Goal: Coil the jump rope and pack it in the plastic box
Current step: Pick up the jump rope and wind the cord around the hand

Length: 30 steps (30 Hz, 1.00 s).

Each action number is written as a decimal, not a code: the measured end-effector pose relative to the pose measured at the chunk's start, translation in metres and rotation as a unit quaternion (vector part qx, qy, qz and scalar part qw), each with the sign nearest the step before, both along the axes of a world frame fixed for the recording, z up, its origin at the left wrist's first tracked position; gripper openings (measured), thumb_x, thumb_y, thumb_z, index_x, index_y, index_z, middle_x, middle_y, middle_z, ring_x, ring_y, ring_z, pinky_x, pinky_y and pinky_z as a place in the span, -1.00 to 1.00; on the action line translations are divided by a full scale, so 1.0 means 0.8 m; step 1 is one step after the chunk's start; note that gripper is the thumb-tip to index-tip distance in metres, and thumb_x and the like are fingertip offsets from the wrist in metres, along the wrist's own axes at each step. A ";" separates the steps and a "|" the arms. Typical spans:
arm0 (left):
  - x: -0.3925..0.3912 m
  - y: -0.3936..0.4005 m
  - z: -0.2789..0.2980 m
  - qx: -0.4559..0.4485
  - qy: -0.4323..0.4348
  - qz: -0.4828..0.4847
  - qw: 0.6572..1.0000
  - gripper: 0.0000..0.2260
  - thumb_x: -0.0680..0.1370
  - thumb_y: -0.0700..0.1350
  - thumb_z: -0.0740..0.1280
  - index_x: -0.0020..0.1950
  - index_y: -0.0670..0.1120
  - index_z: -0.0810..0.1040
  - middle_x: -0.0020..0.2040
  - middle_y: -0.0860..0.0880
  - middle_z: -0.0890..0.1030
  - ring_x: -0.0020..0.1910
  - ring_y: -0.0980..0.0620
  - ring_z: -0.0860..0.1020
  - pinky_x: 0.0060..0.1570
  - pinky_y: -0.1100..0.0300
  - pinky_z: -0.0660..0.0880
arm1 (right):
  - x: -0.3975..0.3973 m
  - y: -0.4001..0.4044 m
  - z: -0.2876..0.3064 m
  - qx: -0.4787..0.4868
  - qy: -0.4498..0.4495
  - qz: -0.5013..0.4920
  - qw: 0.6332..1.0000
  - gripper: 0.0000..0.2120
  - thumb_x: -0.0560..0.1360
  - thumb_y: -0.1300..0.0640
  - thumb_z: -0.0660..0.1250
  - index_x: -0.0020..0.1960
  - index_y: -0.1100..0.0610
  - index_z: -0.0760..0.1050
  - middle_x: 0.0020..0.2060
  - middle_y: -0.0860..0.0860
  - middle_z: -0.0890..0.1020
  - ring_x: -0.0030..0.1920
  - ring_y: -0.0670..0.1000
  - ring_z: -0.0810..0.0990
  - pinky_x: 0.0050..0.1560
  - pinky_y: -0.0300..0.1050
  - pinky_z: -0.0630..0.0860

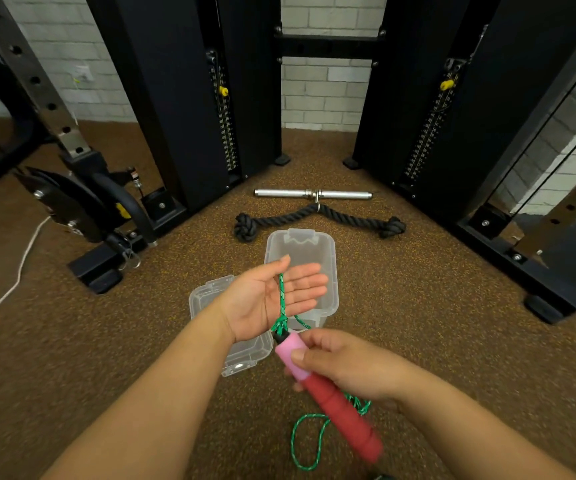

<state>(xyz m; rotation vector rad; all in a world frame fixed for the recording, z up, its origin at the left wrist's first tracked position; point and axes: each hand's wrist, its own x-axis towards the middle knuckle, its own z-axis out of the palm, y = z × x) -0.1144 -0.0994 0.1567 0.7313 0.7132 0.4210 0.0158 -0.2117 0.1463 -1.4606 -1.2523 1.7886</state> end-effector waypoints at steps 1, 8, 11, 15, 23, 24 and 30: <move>0.000 -0.001 0.001 0.000 -0.001 0.005 1.000 -0.59 0.61 0.01 0.07 0.20 -0.23 0.54 0.03 -0.16 0.69 0.00 -0.04 0.68 0.06 0.11 0.57 | -0.001 0.000 -0.002 0.002 -0.002 0.000 1.000 -0.91 0.55 0.10 0.26 0.03 0.07 0.48 -0.05 0.15 0.60 -0.07 0.07 0.54 0.05 -0.01 0.46; 0.001 -0.002 0.005 -0.013 -0.021 0.033 0.999 -0.62 0.63 -0.04 0.06 0.10 -0.23 0.59 -0.02 -0.18 0.70 -0.03 -0.06 0.69 0.04 0.11 0.58 | 0.003 0.008 -0.019 0.036 -0.083 0.022 0.996 -0.86 0.55 0.15 0.28 0.10 0.08 0.43 -0.23 -0.08 0.60 -0.31 -0.21 0.50 -0.26 -0.32 0.41; 0.002 -0.005 0.006 -0.014 -0.026 0.035 0.999 -0.62 0.64 -0.05 0.06 0.10 -0.24 0.59 -0.03 -0.18 0.70 -0.04 -0.06 0.69 0.04 0.11 0.58 | 0.003 0.011 -0.030 0.063 -0.145 0.026 0.987 -0.84 0.49 0.03 0.31 0.05 0.00 0.43 -0.20 -0.06 0.63 -0.34 -0.19 0.47 -0.26 -0.18 0.38; 0.004 -0.007 0.008 -0.006 -0.037 0.025 0.999 -0.62 0.64 -0.04 0.06 0.09 -0.23 0.59 -0.10 -0.16 0.71 -0.09 -0.05 0.70 -0.03 0.14 0.61 | 0.000 0.014 -0.037 0.069 -0.194 0.010 0.978 -0.56 0.29 -0.16 0.34 0.12 -0.01 0.44 0.01 0.06 0.66 -0.09 -0.04 0.59 -0.05 0.02 0.56; 0.000 -0.015 0.016 -0.003 -0.067 -0.167 0.984 -0.60 0.55 -0.01 0.12 0.05 -0.20 0.67 -0.14 -0.14 0.72 -0.12 -0.05 0.70 -0.04 0.14 0.61 | 0.050 0.028 -0.009 0.166 -0.320 -0.014 0.933 -0.46 0.49 0.25 0.26 0.44 0.01 0.26 0.37 0.06 0.43 0.33 0.01 0.43 0.32 -0.14 0.36; 0.000 -0.017 0.016 0.001 -0.065 -0.196 0.979 -0.61 0.54 0.00 0.13 0.05 -0.19 0.67 -0.14 -0.12 0.72 -0.11 -0.04 0.70 -0.02 0.14 0.60 | 0.048 0.030 -0.009 0.193 -0.278 -0.036 0.940 -0.46 0.49 0.29 0.26 0.44 0.03 0.28 0.35 0.07 0.44 0.33 0.01 0.44 0.36 -0.08 0.36; -0.002 -0.017 0.013 0.006 -0.049 -0.210 0.977 -0.62 0.53 0.01 0.14 0.01 -0.15 0.68 -0.15 -0.10 0.72 -0.14 -0.02 0.70 -0.05 0.13 0.60 | 0.044 0.039 -0.003 0.163 -0.099 -0.026 0.981 -0.75 0.56 0.26 0.19 0.18 0.27 0.52 0.08 0.26 0.65 0.08 0.10 0.64 0.18 -0.03 0.51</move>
